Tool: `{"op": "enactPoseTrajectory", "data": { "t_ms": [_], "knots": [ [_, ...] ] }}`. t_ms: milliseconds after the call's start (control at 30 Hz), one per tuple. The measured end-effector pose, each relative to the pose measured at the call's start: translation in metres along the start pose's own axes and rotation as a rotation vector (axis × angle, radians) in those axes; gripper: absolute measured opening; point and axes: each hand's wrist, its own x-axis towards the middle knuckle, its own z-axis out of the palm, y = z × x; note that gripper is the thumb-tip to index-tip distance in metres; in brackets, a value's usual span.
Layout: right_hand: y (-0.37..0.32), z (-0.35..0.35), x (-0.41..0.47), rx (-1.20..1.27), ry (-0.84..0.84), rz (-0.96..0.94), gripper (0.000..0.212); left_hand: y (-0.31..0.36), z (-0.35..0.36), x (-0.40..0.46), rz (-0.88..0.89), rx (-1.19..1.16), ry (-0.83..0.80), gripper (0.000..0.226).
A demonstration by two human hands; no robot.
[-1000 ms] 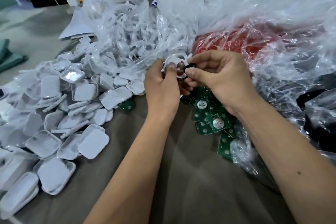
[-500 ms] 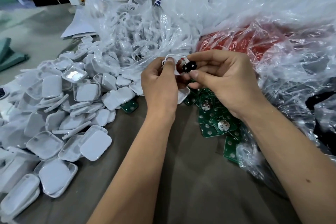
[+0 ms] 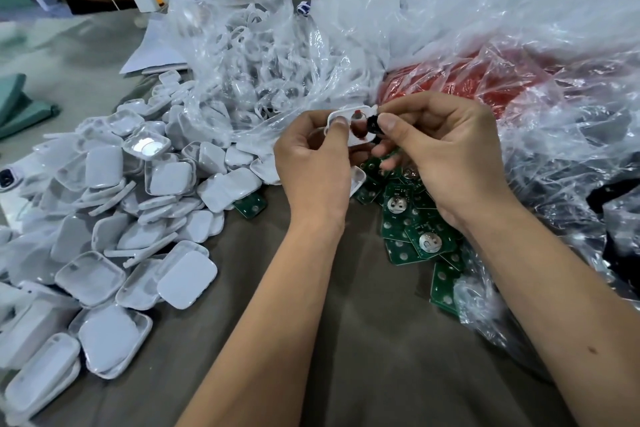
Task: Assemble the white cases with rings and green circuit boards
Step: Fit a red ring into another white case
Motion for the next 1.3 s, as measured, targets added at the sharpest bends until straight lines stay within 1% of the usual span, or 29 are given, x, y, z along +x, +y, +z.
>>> {"op": "enactPoseTrajectory", "data": {
  "t_ms": [167, 300, 433, 533, 633, 767, 967, 1167, 1300],
  "knots": [
    [0.002, -0.002, 0.001, -0.06, 0.074, -0.007, 0.008, -0.006, 0.006, -0.004, -0.036, 0.022, 0.041, 0.018],
    [0.004, -0.002, 0.001, -0.139, 0.14, -0.005, 0.005, -0.008, 0.014, -0.009, -0.133, -0.086, 0.051, 0.026],
    [0.004, 0.0, 0.0, -0.147, 0.156, -0.033, 0.005, -0.008, 0.018, -0.012, -0.14, -0.142, 0.052, 0.024],
    [0.004, 0.001, 0.0, -0.206, 0.189, -0.052, 0.006, -0.008, 0.019, -0.013, -0.141, -0.145, 0.014, 0.021],
    [0.004, 0.001, 0.0, -0.238, 0.228, -0.071, 0.006, -0.007, 0.02, -0.016, -0.152, -0.167, -0.022, 0.024],
    [0.004, 0.001, 0.001, -0.376, 0.26, -0.086, 0.007, -0.007, 0.023, -0.021, -0.118, -0.132, -0.078, 0.028],
    [0.002, 0.001, 0.002, -0.51, 0.278, -0.109, 0.008, -0.006, 0.024, -0.021, -0.114, -0.123, -0.069, 0.027],
    [0.004, 0.002, 0.001, -0.443, 0.246, -0.051, 0.01, -0.007, 0.023, -0.019, -0.123, -0.129, -0.063, 0.028],
    [0.004, 0.002, -0.001, -0.401, 0.227, -0.045, 0.01, -0.01, 0.021, -0.017, -0.144, -0.189, -0.087, 0.016]
  ]
}}
